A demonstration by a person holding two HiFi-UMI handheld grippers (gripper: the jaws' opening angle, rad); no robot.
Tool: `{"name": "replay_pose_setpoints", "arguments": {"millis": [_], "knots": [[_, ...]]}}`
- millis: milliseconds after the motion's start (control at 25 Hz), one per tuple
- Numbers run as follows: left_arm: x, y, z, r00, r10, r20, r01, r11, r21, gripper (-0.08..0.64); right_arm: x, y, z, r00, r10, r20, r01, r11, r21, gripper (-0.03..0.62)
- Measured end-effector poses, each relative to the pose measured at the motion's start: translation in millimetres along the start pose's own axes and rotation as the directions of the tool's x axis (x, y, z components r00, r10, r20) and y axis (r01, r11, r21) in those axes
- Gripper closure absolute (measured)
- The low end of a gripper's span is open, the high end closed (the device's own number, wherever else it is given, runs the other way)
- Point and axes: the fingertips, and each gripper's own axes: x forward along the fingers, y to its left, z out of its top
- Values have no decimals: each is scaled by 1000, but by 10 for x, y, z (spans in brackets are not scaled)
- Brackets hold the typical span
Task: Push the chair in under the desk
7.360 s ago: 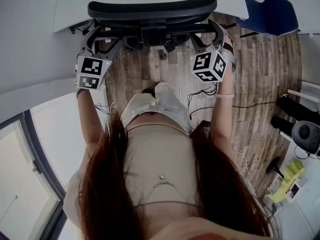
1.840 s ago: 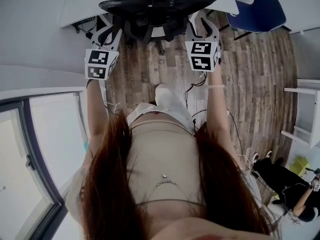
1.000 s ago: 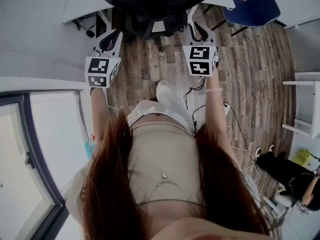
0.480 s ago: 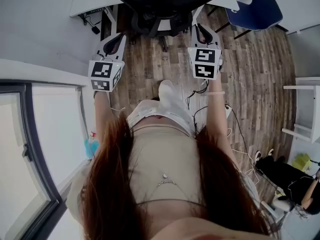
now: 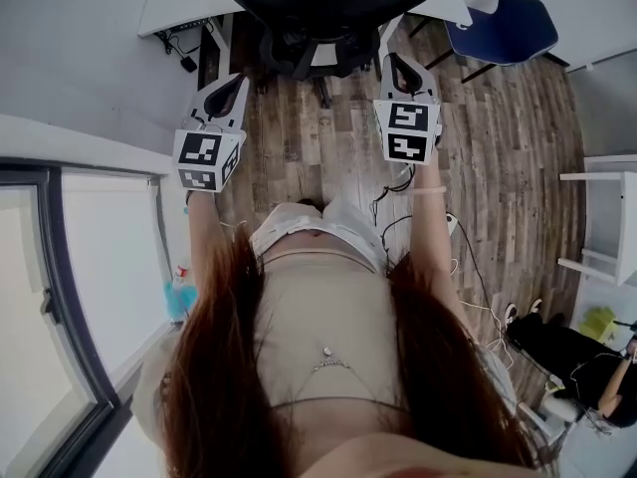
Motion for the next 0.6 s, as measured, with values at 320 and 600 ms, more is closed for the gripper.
{"name": "replay_pose_setpoints", "arguments": {"millis": [320,600], "knots": [[13,-129,157,999,24,47,-22,999,-36,555,-97,-68,157,998,44,41,-43,999,-20,568],[46,-360,191,999,19,38,-17,999,-40,555,-216,-180,204,997,66,49,-65,998,-26,568]]}}
